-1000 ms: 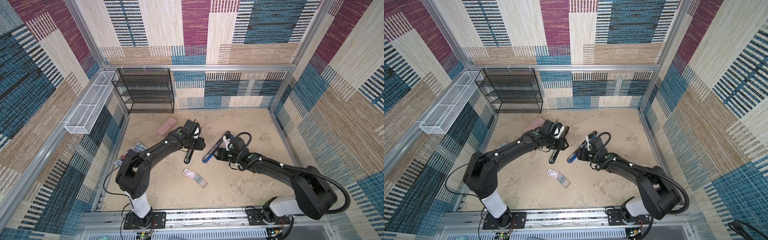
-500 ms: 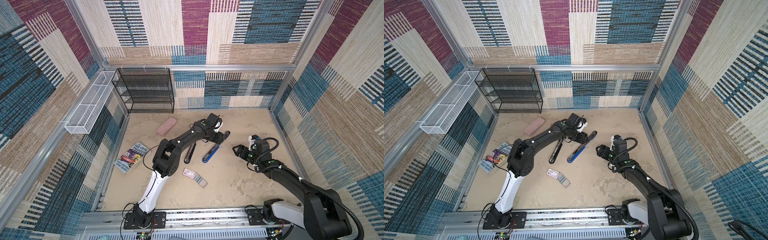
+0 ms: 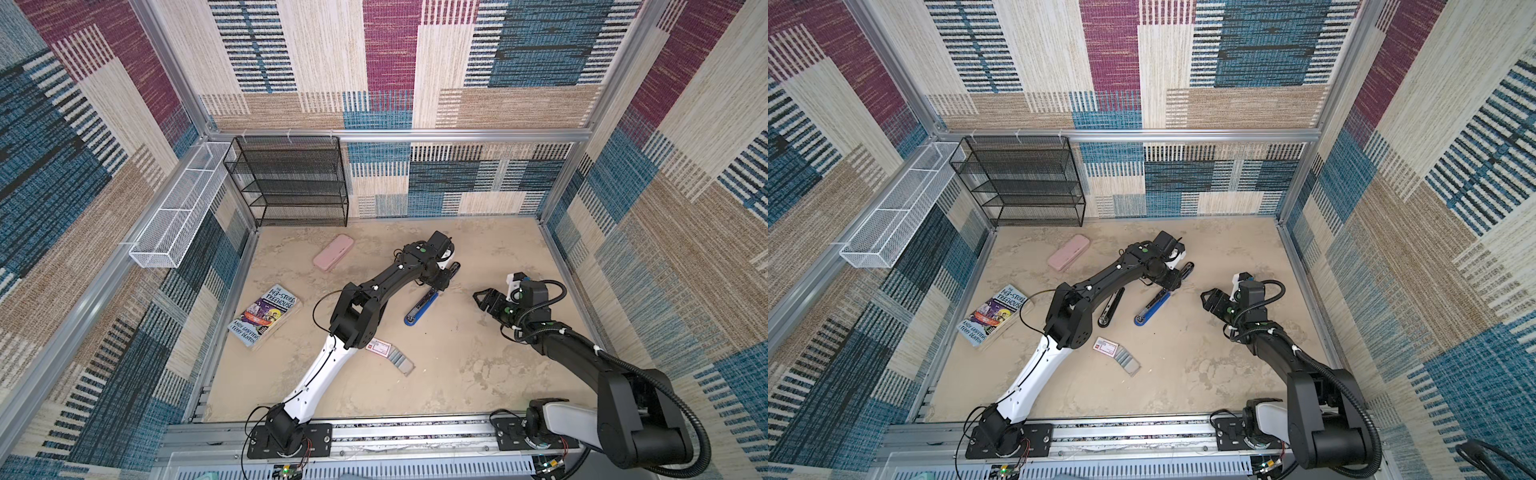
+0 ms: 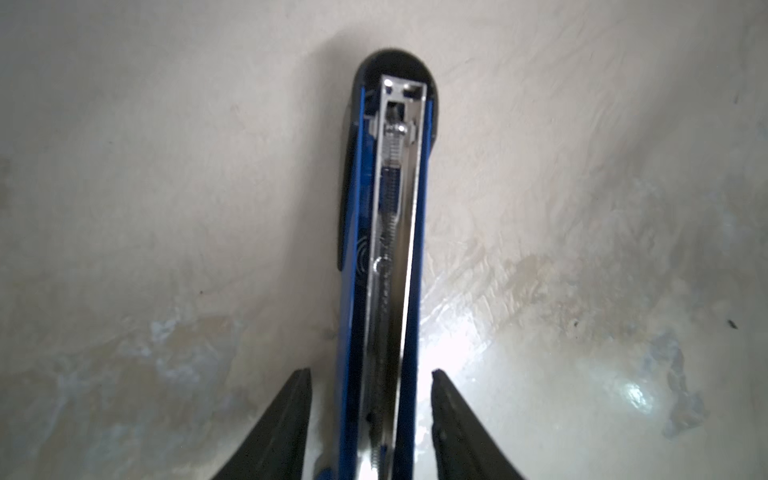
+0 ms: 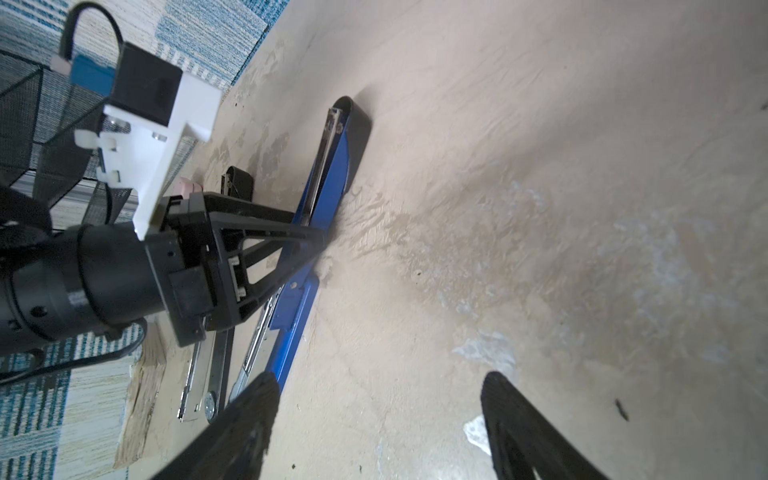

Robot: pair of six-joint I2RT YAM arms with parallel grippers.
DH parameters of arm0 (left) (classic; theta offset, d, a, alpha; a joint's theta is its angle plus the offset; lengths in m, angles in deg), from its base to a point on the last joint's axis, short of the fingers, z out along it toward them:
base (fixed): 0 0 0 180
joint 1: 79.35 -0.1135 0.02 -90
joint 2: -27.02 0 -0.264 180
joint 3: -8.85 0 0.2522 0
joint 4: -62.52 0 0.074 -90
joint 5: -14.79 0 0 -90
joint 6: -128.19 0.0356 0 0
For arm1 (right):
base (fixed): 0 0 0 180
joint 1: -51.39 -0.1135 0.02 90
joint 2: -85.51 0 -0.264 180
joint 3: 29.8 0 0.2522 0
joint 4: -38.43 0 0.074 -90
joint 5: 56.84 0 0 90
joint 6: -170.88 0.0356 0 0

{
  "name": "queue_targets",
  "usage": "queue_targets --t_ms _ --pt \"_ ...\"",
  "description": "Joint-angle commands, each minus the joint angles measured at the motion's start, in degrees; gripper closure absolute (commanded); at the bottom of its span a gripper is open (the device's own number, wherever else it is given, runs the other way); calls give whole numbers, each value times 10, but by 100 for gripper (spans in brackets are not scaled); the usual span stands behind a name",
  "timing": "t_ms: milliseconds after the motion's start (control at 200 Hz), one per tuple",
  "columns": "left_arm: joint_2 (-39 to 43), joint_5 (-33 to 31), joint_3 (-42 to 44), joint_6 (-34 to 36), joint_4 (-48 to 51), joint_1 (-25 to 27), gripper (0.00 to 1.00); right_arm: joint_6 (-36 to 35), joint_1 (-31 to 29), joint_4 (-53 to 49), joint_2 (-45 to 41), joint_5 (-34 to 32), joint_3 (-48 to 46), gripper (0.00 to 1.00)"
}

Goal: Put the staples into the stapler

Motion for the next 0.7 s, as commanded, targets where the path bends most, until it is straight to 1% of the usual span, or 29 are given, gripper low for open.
queue_targets --t_ms 0,30,130,220,250,305,361,406,436,521,696 --pt "-2 -2 -1 25 13 6 56 19 11 71 16 41 -7 18" --pt "-2 -3 0 27 13 8 58 23 14 83 20 48 -9 15" --pt "4 -16 9 36 13 12 64 37 19 119 34 58 -14 10" --pt "11 -20 20 41 13 13 74 54 26 161 51 78 -20 8" --pt "15 -21 25 42 13 14 75 63 29 179 57 90 -23 8" --pt "22 -21 32 43 13 15 82 80 35 218 72 110 -30 8" --pt "31 -21 41 43 13 17 84 98 40 262 90 130 -38 7" --pt "38 -20 46 43 13 19 85 112 43 298 109 146 -42 4" --pt "43 -18 50 44 12 20 85 123 45 323 123 155 -43 0" --pt "62 -16 70 44 2 26 86 163 53 407 169 180 -52 0" --pt "106 -5 134 38 -39 33 86 239 59 574 292 228 -47 0"
